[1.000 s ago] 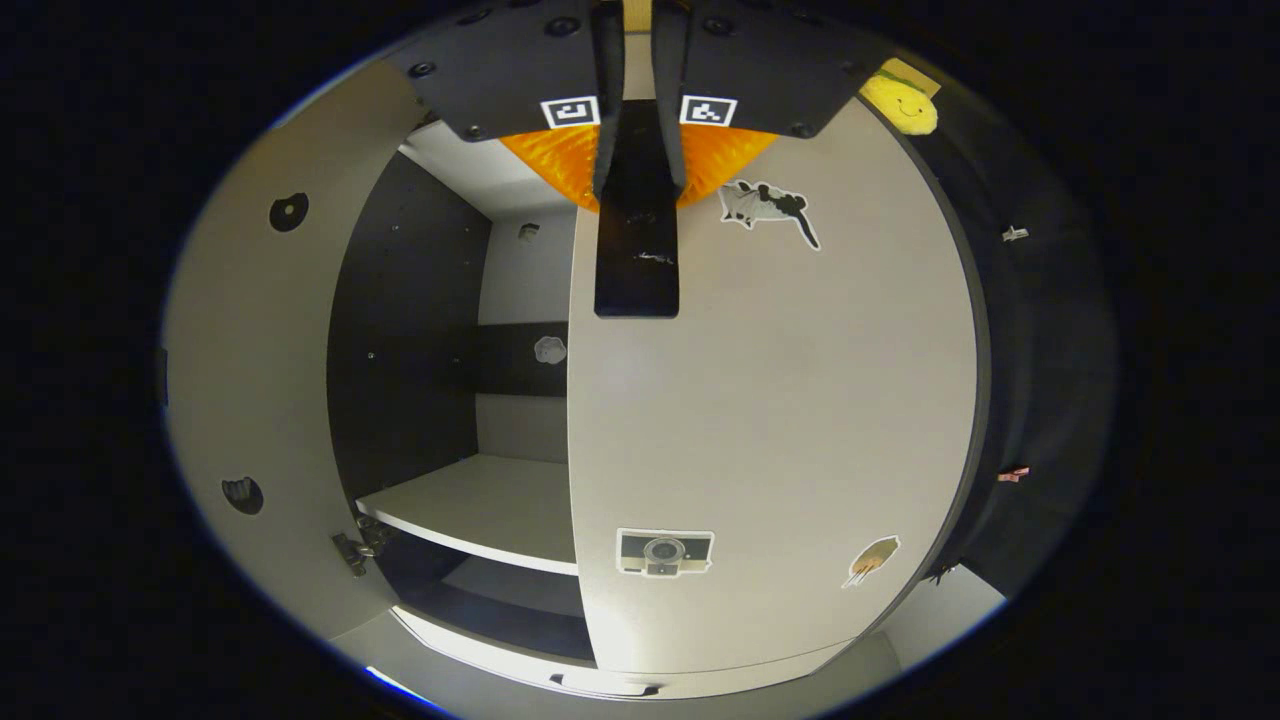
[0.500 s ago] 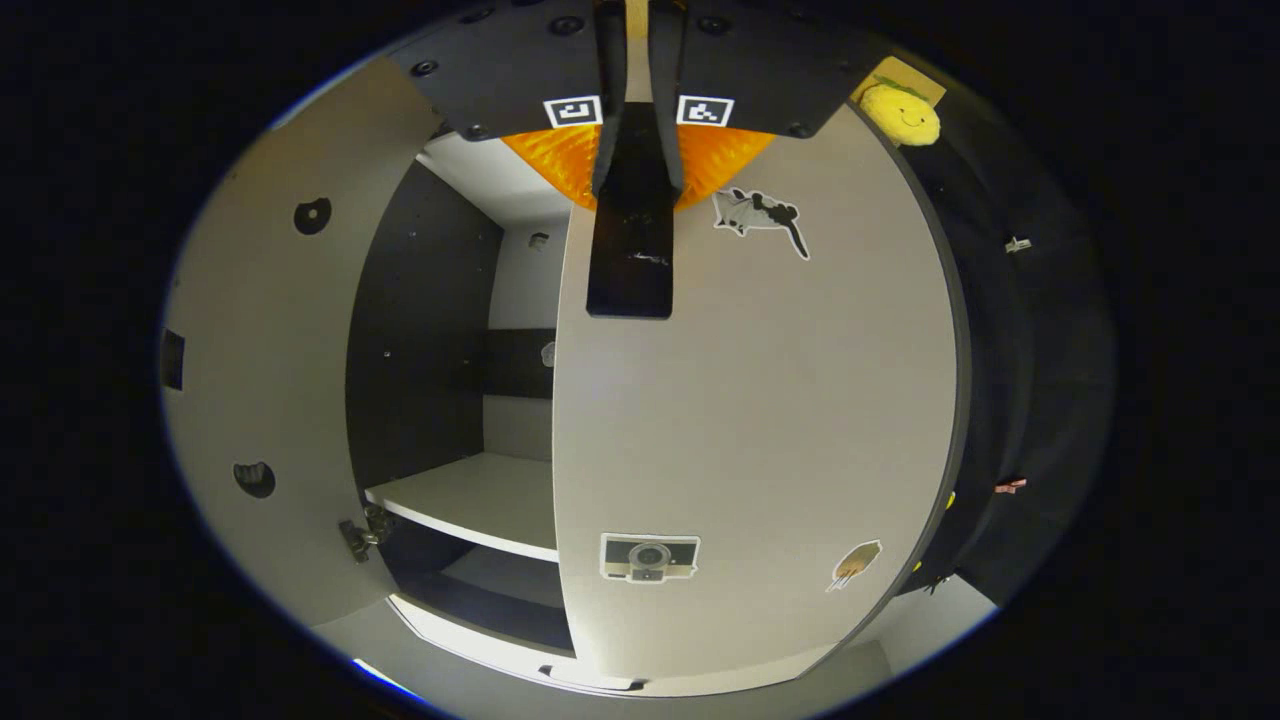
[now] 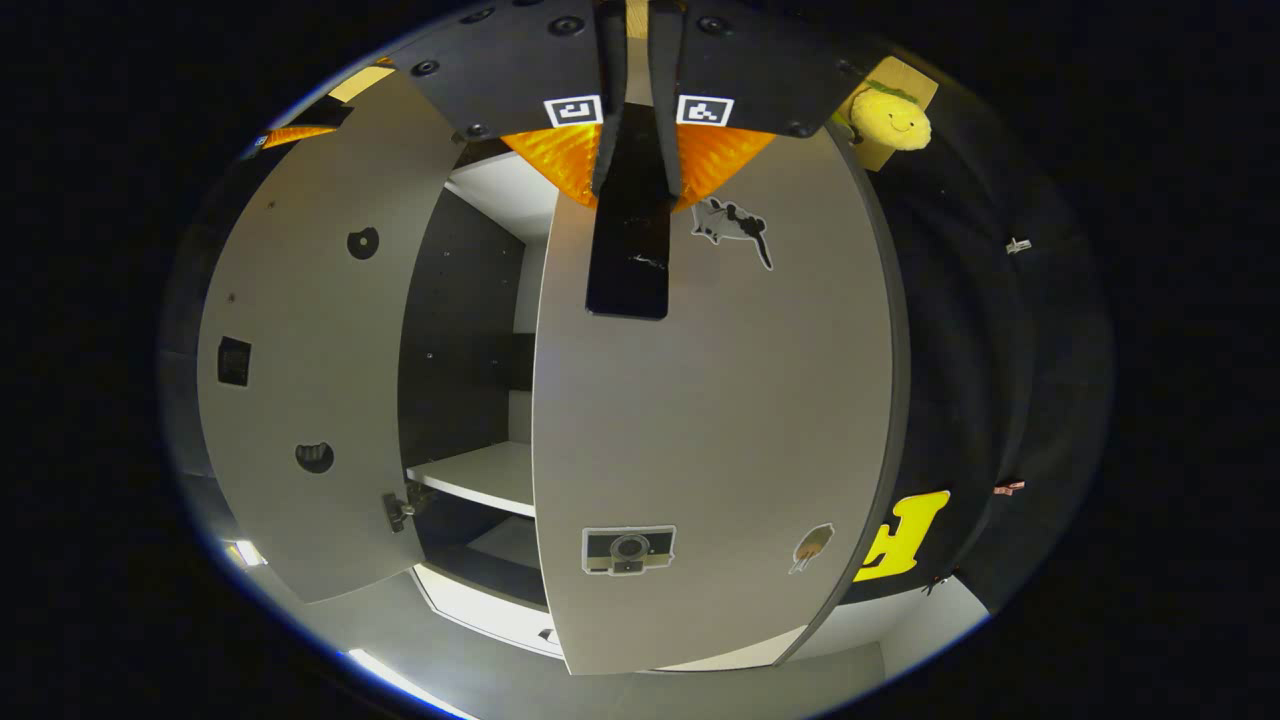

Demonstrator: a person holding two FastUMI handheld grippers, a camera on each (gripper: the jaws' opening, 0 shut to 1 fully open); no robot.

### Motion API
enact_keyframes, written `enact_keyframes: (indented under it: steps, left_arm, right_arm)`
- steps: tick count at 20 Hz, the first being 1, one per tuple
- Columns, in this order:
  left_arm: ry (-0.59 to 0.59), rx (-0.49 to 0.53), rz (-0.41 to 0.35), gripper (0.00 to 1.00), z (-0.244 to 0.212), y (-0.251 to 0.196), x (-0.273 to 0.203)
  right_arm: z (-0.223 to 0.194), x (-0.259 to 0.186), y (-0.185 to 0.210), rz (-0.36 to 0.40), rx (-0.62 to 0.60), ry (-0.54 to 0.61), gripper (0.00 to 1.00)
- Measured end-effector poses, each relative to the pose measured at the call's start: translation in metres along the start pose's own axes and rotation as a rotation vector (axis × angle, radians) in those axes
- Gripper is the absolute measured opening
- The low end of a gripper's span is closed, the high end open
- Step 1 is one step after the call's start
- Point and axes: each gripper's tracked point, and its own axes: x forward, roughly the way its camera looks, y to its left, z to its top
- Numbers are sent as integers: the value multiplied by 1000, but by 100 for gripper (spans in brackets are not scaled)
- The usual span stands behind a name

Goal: Open the right door of the double-door shoe cabinet with the right hand, and open the left door with the left hand.

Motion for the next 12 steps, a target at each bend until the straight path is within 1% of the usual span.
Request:
enact_keyframes:
  steps: [7, 12]
  left_arm:
    - [-11, -4, -36, 12, 1, 10, -8]
    - [-21, -5, -26, 12, 2, 16, -15]
  right_arm:
    - [10, -10, 3, -78, -2, -26, 98]
    - [9, -18, 13, -94, -18, -27, 99]
